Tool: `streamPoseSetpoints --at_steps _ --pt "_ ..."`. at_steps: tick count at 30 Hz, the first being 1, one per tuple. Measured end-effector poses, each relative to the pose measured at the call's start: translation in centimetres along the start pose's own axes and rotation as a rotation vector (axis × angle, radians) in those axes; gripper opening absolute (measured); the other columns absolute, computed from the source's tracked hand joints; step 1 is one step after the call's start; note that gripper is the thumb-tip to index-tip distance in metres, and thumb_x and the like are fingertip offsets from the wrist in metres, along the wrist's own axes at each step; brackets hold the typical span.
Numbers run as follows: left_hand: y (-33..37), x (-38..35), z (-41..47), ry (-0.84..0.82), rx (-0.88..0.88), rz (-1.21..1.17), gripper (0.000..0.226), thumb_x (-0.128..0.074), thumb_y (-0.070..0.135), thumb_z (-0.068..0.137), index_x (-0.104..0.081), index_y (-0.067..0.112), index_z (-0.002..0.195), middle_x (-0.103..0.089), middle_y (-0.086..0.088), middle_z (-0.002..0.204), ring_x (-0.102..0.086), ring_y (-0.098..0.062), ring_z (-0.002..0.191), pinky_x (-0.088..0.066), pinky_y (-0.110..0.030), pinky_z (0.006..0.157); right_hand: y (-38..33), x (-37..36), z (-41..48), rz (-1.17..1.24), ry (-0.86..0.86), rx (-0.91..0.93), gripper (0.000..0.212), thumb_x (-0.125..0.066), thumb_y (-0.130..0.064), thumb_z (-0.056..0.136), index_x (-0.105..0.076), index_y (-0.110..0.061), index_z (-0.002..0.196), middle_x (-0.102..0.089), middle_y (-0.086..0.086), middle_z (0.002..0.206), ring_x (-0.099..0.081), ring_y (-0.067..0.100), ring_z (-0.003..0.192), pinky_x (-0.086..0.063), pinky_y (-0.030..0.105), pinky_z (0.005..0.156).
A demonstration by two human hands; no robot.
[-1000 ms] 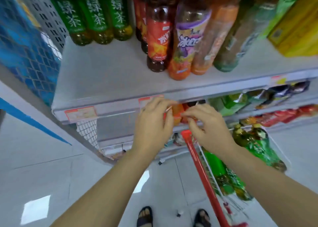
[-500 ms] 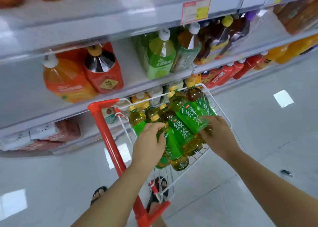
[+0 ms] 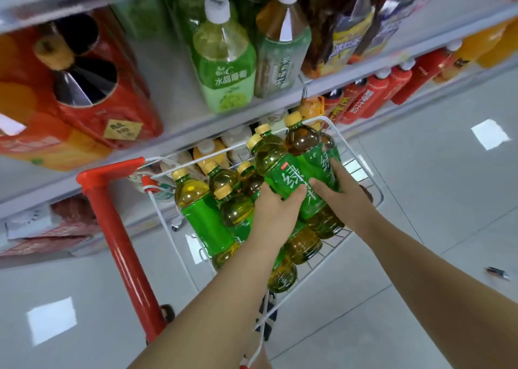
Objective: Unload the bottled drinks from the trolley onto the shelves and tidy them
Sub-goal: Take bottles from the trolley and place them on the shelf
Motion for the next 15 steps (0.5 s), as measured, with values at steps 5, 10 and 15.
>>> streamPoseSetpoints --at_steps 5,10,15 --pt "-0.2 -0.9 0.4 0.215 0.041 -0.199 0.091 -0.078 0.04 0.072 -0.021 0.015 0.139 -0.037 -0.007 0.134 -0.046 -0.019 0.114 -0.041 -0.031 0.096 -0.1 0.0 0.7 -0.045 0.033 0.066 0.094 -0.041 -0.081 0.063 -0.036 -0.028 0.14 -0.046 -0.003 0.141 -0.041 0.02 0.131 -0.034 0.05 0.107" --pt "0.3 -0.6 0.3 0.245 -0.104 -0.177 0.077 -0.075 0.02 0.077 -0.018 0.026 0.129 -0.035 -0.004 0.129 -0.05 -0.003 0.091 -0.041 -0.009 0.073 0.8 0.1 1.1 0.005 0.021 0.022 0.092 -0.044 -0.083 0.059 -0.035 -0.037 0.138 -0.047 -0.003 0.139 -0.041 0.022 0.13 -0.035 0.052 0.106" --pt "0.2 -0.4 0.4 0.187 -0.057 -0.27 0.11 -0.079 0.034 0.071 -0.001 0.033 0.148 -0.038 0.001 0.143 -0.039 -0.014 0.129 -0.033 -0.04 0.11 0.3 0.1 0.9 0.018 0.057 -0.037 0.096 -0.045 -0.084 0.055 -0.032 -0.038 0.138 -0.045 0.002 0.14 -0.039 0.028 0.131 -0.037 0.054 0.103"
Point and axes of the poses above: each hand's wrist, its own z-axis towards the middle knuckle, its own x-axis out of the back of the hand, y = z × x, the point moved 9 cm from there along z, towards the middle knuckle
